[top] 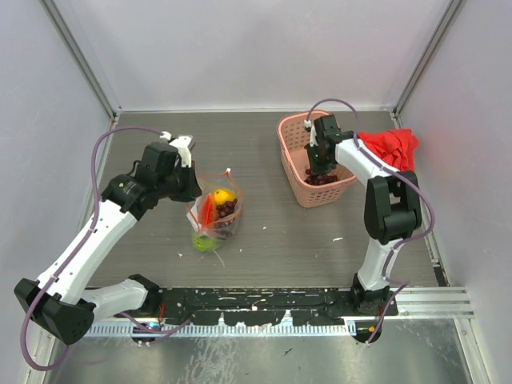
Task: Place the food in the zip-top bag and seal the zipper
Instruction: Pick up the fake fruit from the bin, then place the fake fruit in the zipper food storage bag.
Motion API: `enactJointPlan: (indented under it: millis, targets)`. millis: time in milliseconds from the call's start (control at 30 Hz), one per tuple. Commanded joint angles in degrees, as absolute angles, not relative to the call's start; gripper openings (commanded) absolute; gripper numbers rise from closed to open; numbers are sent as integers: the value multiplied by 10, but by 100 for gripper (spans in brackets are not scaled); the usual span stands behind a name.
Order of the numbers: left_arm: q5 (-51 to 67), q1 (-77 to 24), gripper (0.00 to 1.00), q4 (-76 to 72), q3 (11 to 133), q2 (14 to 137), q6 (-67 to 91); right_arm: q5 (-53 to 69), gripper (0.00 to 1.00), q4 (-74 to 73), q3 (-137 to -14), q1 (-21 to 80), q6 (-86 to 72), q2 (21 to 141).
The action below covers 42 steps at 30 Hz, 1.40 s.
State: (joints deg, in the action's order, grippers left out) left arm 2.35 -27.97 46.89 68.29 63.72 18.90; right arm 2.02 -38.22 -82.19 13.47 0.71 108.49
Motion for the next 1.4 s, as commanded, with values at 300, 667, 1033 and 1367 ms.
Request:
enactJointPlan:
  millis: [300, 667, 1033, 1367]
  targets:
    - [60, -270, 0, 437, 682, 630, 195, -8, 0, -330, -841, 134, -41, 909]
    - [80, -266, 0, 435, 682, 638, 196, 6, 1, -326, -881, 158, -62, 812]
    - [105, -258, 0, 431, 683, 642, 200, 47, 1, -302, -930, 252, -65, 739]
    - [118, -250, 0, 430, 680, 643, 203, 126, 1, -236, -939, 340, -93, 734]
